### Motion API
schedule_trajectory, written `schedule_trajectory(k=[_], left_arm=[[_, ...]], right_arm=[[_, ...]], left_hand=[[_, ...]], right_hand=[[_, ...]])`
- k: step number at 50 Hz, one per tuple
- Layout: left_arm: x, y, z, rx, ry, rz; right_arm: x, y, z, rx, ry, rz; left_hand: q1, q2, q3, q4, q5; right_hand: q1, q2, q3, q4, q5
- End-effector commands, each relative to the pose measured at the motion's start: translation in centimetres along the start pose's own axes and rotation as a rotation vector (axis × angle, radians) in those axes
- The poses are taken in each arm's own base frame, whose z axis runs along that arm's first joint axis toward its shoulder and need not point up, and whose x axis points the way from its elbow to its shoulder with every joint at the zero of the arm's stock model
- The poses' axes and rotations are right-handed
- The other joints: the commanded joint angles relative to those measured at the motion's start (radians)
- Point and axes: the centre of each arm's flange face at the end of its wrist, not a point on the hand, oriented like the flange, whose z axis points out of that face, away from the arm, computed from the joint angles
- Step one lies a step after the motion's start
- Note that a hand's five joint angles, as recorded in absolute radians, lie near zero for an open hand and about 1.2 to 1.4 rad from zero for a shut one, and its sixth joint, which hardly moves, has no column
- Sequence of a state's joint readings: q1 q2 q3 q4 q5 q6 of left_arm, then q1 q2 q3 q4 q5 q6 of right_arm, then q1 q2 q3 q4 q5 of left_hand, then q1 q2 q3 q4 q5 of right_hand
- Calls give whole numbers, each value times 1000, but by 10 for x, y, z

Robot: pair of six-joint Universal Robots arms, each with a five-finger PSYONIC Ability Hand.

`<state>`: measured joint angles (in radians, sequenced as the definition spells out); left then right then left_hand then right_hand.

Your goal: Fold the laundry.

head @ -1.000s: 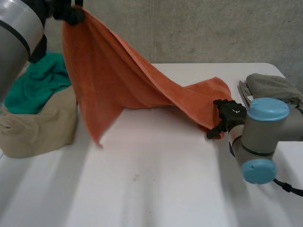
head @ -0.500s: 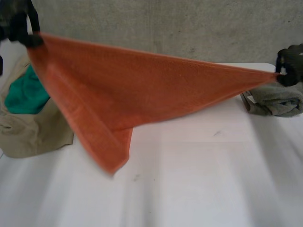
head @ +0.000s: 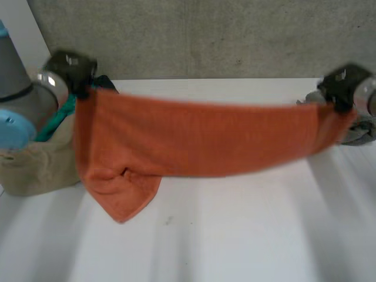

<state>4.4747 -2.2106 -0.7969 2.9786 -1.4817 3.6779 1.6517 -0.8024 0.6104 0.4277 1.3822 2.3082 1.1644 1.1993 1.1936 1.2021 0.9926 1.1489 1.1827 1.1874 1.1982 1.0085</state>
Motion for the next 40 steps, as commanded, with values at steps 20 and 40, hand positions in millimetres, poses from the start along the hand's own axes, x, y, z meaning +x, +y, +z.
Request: schedule_trajectory(k=[20,40], left_arm=[[-49,-30,36,471,-263,-295],[50,90,-57,-83,153,-114]], right_arm=[[68,-62,34,723,418,372],[-30,71,-24,51,-66,244]], left_hand=[[232,197,203,194,229],[232,197,203,194,229]], right_hand=[[247,214,209,198,213],[247,214,209,198,213]])
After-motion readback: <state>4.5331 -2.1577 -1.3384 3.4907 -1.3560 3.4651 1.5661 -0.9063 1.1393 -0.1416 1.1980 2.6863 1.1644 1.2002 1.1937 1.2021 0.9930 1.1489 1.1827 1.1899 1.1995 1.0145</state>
